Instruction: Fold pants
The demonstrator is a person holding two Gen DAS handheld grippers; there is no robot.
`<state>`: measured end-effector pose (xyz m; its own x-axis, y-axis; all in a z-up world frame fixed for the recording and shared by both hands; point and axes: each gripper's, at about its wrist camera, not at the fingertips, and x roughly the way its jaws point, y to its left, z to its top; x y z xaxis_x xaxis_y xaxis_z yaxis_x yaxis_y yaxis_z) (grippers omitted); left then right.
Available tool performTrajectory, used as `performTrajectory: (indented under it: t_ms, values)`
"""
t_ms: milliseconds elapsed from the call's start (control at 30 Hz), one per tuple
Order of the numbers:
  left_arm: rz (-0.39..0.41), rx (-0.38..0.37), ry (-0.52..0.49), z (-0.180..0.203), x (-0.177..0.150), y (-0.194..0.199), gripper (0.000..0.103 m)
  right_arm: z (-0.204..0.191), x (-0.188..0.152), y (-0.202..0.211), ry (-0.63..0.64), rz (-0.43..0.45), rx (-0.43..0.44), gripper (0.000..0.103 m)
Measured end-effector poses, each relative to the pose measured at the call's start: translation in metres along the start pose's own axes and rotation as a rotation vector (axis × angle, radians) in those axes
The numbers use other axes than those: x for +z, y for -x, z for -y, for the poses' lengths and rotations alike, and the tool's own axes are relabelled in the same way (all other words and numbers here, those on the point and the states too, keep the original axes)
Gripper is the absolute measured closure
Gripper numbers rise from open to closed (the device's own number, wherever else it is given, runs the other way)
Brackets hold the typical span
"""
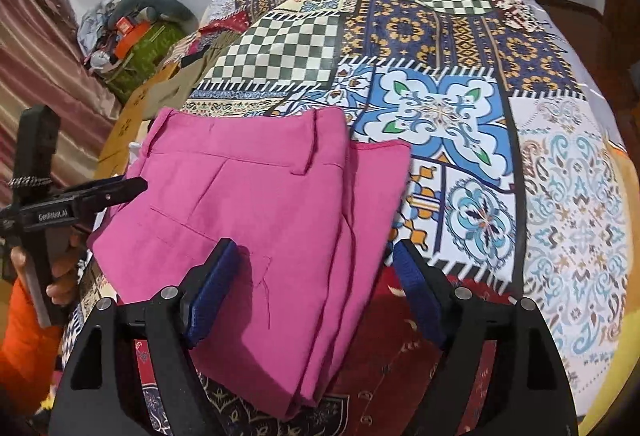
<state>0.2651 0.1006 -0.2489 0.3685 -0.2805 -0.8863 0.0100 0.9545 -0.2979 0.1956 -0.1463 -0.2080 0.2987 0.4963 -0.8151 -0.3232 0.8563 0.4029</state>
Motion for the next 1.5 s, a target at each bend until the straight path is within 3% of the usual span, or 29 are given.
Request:
performTrajectory:
  t_ms: [33, 100, 167, 267, 500, 767, 1067, 1300, 1500]
  values:
    - [0.004, -0.005, 0.000, 0.000, -0.001, 0.000, 0.017, -0.001, 0.002, -0.002, 0.007, -0.003, 0.002, 0.028]
    - [0.018, -0.013, -0.010, 0.004, -0.001, 0.003, 0.030, -0.003, 0.002, -0.003, 0.024, -0.004, 0.007, 0.036]
    - [0.031, -0.018, -0.031, 0.012, -0.001, 0.006, 0.043, -0.006, 0.003, -0.004, 0.036, 0.000, 0.024, 0.052]
    - [0.024, -0.034, -0.042, 0.020, -0.001, 0.008, 0.060, -0.008, 0.003, -0.005, 0.030, 0.004, 0.022, 0.066]
    - [0.020, -0.044, 0.005, 0.020, 0.001, 0.017, 0.081, -0.008, 0.006, 0.001, 0.034, 0.032, 0.010, 0.088]
    - [0.123, 0.053, -0.065, 0.030, 0.005, 0.056, 0.084, -0.034, 0.027, 0.025, 0.129, 0.124, 0.027, 0.093]
    - [0.281, 0.124, -0.076, 0.006, 0.045, 0.113, 0.083, -0.083, 0.082, 0.040, 0.239, 0.242, 0.046, 0.093]
    - [0.354, 0.178, -0.044, -0.035, 0.085, 0.134, 0.083, -0.120, 0.139, 0.022, 0.299, 0.275, 0.070, 0.093]
    - [0.379, 0.230, -0.012, -0.071, 0.119, 0.129, 0.083, -0.152, 0.184, -0.008, 0.369, 0.288, 0.064, 0.093]
